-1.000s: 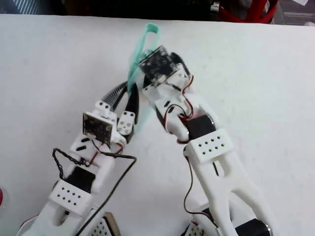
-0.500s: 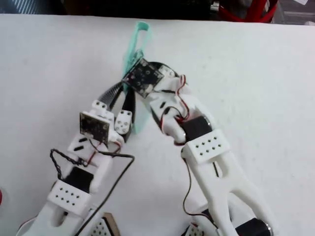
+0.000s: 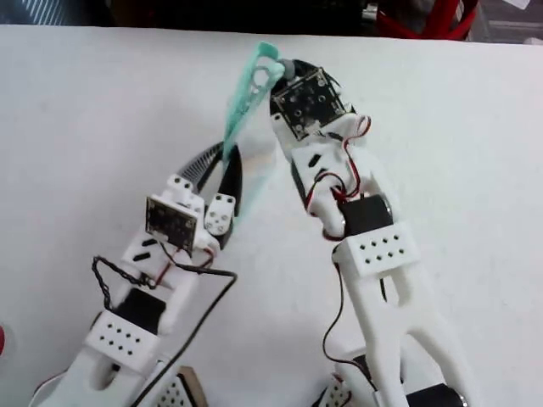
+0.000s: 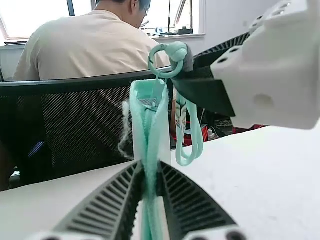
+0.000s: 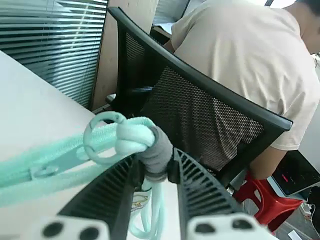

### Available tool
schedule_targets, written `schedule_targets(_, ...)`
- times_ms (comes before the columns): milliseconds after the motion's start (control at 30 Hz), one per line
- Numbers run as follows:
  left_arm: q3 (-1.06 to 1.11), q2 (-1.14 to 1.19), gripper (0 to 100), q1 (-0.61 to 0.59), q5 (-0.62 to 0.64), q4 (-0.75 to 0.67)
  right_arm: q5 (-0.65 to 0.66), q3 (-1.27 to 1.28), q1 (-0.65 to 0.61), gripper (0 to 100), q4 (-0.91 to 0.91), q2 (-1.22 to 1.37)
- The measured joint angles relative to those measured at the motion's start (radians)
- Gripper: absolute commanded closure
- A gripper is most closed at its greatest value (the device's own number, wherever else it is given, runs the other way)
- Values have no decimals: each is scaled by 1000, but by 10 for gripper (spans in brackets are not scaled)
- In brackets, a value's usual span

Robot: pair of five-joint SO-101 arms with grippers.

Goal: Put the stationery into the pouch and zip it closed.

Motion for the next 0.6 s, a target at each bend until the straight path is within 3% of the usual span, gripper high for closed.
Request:
schedule_targets(367, -6, -17, 977, 0, -2, 58, 74, -20, 3, 980, -140, 100)
schedule_targets(600, 0, -224, 977, -6, -2, 281, 87, -258, 51, 980, -64, 308)
